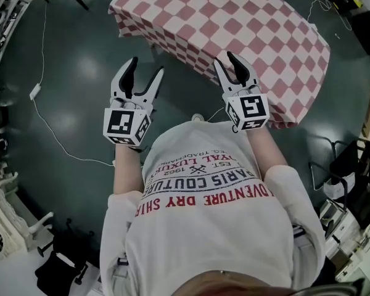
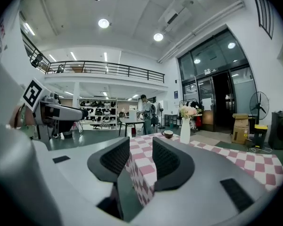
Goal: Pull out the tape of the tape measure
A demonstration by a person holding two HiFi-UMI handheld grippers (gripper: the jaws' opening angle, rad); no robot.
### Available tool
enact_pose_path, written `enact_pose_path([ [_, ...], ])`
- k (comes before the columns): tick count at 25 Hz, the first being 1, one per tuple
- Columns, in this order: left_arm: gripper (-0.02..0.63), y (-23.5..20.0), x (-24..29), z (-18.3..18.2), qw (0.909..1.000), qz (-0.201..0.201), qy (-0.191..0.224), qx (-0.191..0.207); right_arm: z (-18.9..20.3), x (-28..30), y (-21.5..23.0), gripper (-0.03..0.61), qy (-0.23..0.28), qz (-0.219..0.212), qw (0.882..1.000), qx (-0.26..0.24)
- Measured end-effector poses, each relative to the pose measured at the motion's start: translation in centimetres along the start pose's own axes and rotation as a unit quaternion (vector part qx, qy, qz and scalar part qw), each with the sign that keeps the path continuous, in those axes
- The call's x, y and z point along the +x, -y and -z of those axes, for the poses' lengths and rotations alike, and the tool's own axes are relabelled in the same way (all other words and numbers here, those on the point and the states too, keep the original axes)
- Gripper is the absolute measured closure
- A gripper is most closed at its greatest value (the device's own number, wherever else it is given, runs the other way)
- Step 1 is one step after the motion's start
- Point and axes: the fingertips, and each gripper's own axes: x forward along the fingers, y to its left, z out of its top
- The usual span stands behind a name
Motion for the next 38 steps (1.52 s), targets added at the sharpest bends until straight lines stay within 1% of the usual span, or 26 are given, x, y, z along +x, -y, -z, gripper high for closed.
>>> enact_pose_path([
  [6, 0.318, -0.2, 8.2, -0.3, 0.9989, 0.030, -0.028, 0.023, 0.1, 3.4, 6.1, 0.413, -0.008, 0.016, 1.000, 0.010],
  [11, 0.316, -0.8, 13.9, 0.1, 0.9960, 0.065, -0.050, 0.035, 0.8, 5.2, 9.9, 0.413, -0.021, 0.045, 0.998, 0.026],
  [14, 0.310, -1.7, 17.5, 0.5, 0.9933, 0.089, -0.057, 0.047, 0.9, 6.7, 11.9, 0.414, -0.021, 0.070, 0.997, 0.028],
  [16, 0.295, -2.6, 20.2, 0.7, 0.9912, 0.108, -0.058, 0.050, 0.9, 8.0, 13.1, 0.414, -0.022, 0.090, 0.995, 0.028],
  [18, 0.293, -3.7, 23.1, 0.9, 0.9888, 0.126, -0.061, 0.051, 0.8, 9.6, 14.3, 0.414, -0.026, 0.112, 0.993, 0.032],
  [21, 0.290, -5.0, 27.2, 1.3, 0.9822, 0.165, -0.071, 0.054, 0.7, 12.1, 15.9, 0.414, -0.037, 0.148, 0.987, 0.044],
  [25, 0.290, -7.0, 32.4, 1.8, 0.9704, 0.220, -0.085, 0.054, 0.3, 15.9, 17.8, 0.417, -0.042, 0.188, 0.980, 0.050],
  [28, 0.290, -8.2, 36.2, 2.7, 0.9573, 0.262, -0.102, 0.066, 0.4, 18.6, 19.2, 0.422, -0.050, 0.217, 0.973, 0.064],
  [32, 0.290, -9.3, 40.1, 5.3, 0.9347, 0.315, -0.140, 0.086, 1.4, 21.4, 20.2, 0.430, -0.069, 0.255, 0.961, 0.084],
  [35, 0.290, -9.7, 42.6, 7.5, 0.9173, 0.346, -0.170, 0.100, 2.5, 23.0, 21.1, 0.431, -0.082, 0.275, 0.953, 0.099],
  [38, 0.290, -9.9, 44.7, 10.0, 0.8968, 0.371, -0.207, 0.125, 3.5, 24.1, 22.0, 0.431, -0.095, 0.289, 0.946, 0.112],
])
